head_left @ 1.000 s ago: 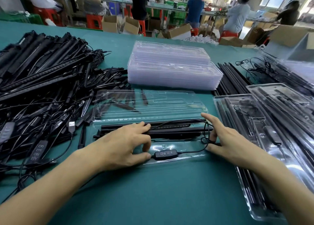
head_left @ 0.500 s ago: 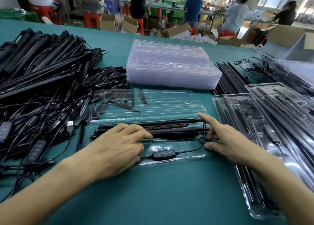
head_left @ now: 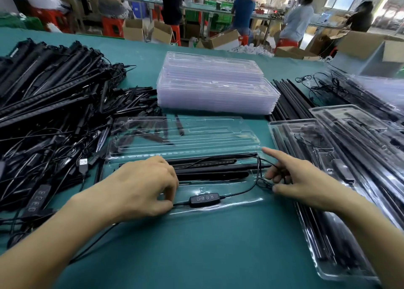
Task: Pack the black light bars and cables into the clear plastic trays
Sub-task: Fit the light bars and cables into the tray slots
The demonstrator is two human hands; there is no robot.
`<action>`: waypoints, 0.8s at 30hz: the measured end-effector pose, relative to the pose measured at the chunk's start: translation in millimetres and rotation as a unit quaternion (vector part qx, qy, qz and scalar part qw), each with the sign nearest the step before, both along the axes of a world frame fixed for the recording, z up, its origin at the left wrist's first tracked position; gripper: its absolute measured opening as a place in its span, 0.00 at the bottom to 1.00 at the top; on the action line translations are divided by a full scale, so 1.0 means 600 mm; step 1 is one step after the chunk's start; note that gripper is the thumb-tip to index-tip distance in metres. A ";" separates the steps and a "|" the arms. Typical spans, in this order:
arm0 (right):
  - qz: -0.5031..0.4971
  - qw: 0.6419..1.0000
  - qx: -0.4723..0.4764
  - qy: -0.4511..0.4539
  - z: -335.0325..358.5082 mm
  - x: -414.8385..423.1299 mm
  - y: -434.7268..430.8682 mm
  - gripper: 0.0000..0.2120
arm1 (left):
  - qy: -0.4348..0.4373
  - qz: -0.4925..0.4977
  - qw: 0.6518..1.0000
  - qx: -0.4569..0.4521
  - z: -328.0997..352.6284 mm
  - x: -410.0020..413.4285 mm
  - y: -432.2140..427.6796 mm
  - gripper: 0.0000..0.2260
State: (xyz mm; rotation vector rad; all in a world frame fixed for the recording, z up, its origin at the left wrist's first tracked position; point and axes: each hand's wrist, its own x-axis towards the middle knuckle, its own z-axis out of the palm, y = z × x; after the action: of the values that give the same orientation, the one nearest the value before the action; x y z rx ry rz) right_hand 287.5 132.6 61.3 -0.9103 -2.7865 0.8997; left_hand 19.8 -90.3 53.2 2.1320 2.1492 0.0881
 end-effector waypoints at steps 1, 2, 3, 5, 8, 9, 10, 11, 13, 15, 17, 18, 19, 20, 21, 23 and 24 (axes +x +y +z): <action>-0.008 1.000 0.008 0.008 -0.001 0.003 0.000 0.38 | -0.012 0.009 0.999 0.034 0.003 0.009 0.006 0.09; -0.013 1.000 0.013 0.016 -0.001 0.004 -0.001 0.35 | -0.035 0.017 0.996 0.080 0.007 0.022 0.015 0.11; -0.014 0.999 0.014 0.026 -0.002 0.004 -0.004 0.33 | -0.063 0.022 0.990 0.124 0.009 0.039 0.026 0.13; -0.003 0.999 0.034 0.031 -0.003 0.002 -0.008 0.30 | -0.116 0.011 0.977 0.178 0.007 0.081 0.059 0.23; 0.032 0.997 0.069 0.035 -0.007 -0.003 -0.013 0.21 | -0.160 -0.010 0.973 0.165 -0.008 0.144 0.124 0.34; 0.040 0.996 0.062 0.045 -0.009 -0.003 -0.014 0.17 | -0.166 -0.012 0.974 0.153 -0.016 0.159 0.143 0.34; 0.046 0.996 0.050 0.054 -0.010 -0.003 -0.013 0.15 | -0.171 -0.011 0.975 0.144 -0.025 0.167 0.157 0.34; 0.050 0.996 0.034 0.060 -0.010 -0.002 -0.013 0.13 | -0.179 -0.009 0.974 0.137 -0.036 0.171 0.166 0.32; 0.057 0.997 0.009 0.047 -0.008 0.002 -0.008 0.12 | -0.200 -0.010 0.971 0.134 -0.054 0.169 0.175 0.28; 0.041 0.999 -0.006 0.031 -0.005 0.005 -0.003 0.12 | -0.223 -0.013 0.963 0.152 -0.063 0.164 0.176 0.24; 0.003 0.998 -0.043 0.050 -0.001 0.005 -0.002 0.17 | -0.231 -0.009 0.960 0.161 -0.064 0.164 0.175 0.23; -0.012 0.996 -0.057 0.063 0.000 0.004 -0.004 0.20 | -0.227 -0.006 0.961 0.160 -0.064 0.166 0.174 0.23; -0.019 0.996 -0.054 0.068 0.001 0.002 -0.006 0.23 | -0.218 -0.003 0.963 0.157 -0.063 0.168 0.173 0.24; -0.020 0.998 -0.023 0.059 0.002 0.001 -0.007 0.24 | -0.203 -0.001 0.967 0.156 -0.062 0.169 0.173 0.24; -0.022 0.999 0.026 0.037 0.003 0.000 -0.006 0.23 | -0.185 -0.001 0.970 0.156 -0.062 0.171 0.173 0.23; -0.031 0.990 0.138 -0.022 0.010 0.000 -0.006 0.19 | -0.154 -0.004 0.975 0.161 -0.061 0.171 0.173 0.22; -0.044 0.983 0.169 -0.051 0.015 0.001 -0.007 0.17 | -0.141 -0.007 0.977 0.162 -0.059 0.171 0.173 0.22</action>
State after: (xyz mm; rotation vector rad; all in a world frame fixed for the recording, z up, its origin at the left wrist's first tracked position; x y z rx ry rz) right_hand 287.9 128.3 70.3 -1.0333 -2.8295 0.3574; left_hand 122.3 13.4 17.6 2.1328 2.0636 0.7416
